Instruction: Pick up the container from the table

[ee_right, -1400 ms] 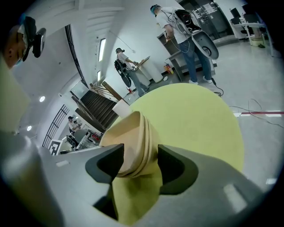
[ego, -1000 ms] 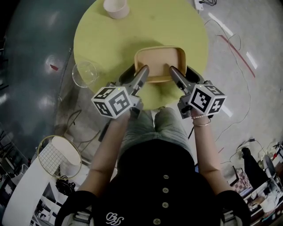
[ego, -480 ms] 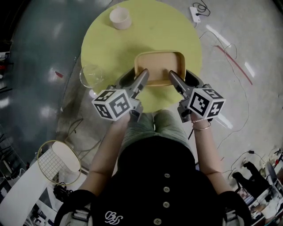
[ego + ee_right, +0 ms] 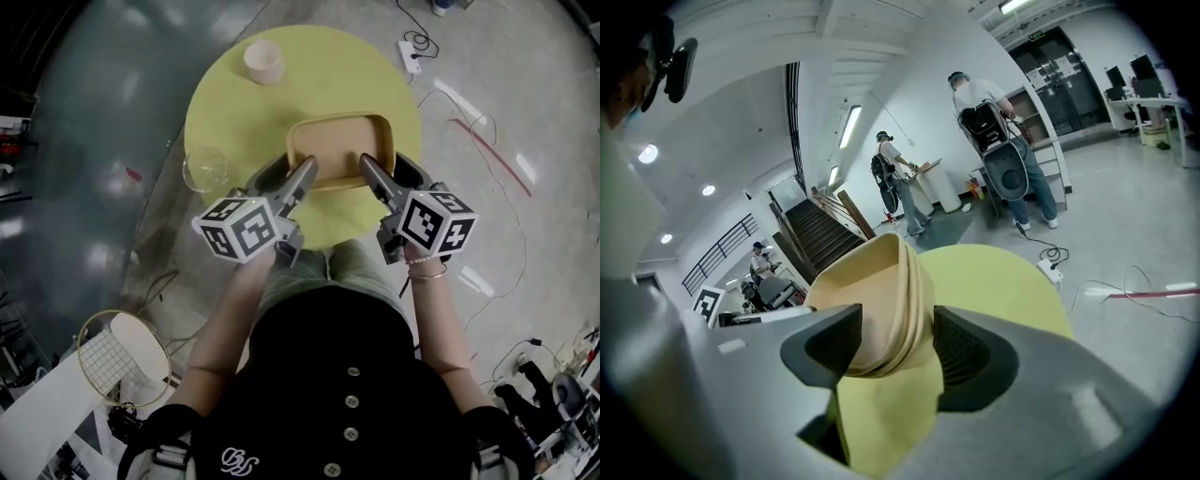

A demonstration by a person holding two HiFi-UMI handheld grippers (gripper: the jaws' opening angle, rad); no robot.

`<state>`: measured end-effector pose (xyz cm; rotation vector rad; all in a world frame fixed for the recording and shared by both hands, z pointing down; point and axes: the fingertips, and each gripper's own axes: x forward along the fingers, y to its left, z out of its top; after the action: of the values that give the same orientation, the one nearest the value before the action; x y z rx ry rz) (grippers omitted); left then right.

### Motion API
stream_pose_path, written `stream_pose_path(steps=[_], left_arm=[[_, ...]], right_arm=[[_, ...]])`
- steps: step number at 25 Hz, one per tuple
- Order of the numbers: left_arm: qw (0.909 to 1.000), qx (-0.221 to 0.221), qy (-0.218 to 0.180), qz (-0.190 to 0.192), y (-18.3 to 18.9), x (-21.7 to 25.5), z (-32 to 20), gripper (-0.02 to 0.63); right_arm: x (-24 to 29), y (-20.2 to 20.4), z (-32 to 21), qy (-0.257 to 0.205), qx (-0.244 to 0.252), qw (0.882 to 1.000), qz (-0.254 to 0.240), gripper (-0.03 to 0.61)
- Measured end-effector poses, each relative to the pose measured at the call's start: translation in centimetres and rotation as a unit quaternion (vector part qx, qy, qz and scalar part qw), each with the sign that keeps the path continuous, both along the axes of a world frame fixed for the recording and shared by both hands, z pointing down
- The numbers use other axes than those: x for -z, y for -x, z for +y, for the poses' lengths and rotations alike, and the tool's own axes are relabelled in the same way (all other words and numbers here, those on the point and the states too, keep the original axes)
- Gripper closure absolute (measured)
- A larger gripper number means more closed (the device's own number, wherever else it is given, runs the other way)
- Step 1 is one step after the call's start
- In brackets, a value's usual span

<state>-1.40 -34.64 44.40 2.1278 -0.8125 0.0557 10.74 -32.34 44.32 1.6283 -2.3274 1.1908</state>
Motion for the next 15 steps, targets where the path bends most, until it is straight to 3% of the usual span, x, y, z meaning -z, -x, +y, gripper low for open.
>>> stream_pose_path(steps=[6,15], left_arm=[[0.9996,-0.001,-0.024,0.018,-0.1,2.0,0.0,0.422],[0.9975,0.017,-0.055,0.042,0.4,4.9,-0.7,0.422]], right_arm=[[2.0,-0.3,0.0,-0.029,-0.023,0.999,-0.002,0.351],[4.8,0.1,-0.5,-0.065,-0.020,0.998,-0.006,0.351]])
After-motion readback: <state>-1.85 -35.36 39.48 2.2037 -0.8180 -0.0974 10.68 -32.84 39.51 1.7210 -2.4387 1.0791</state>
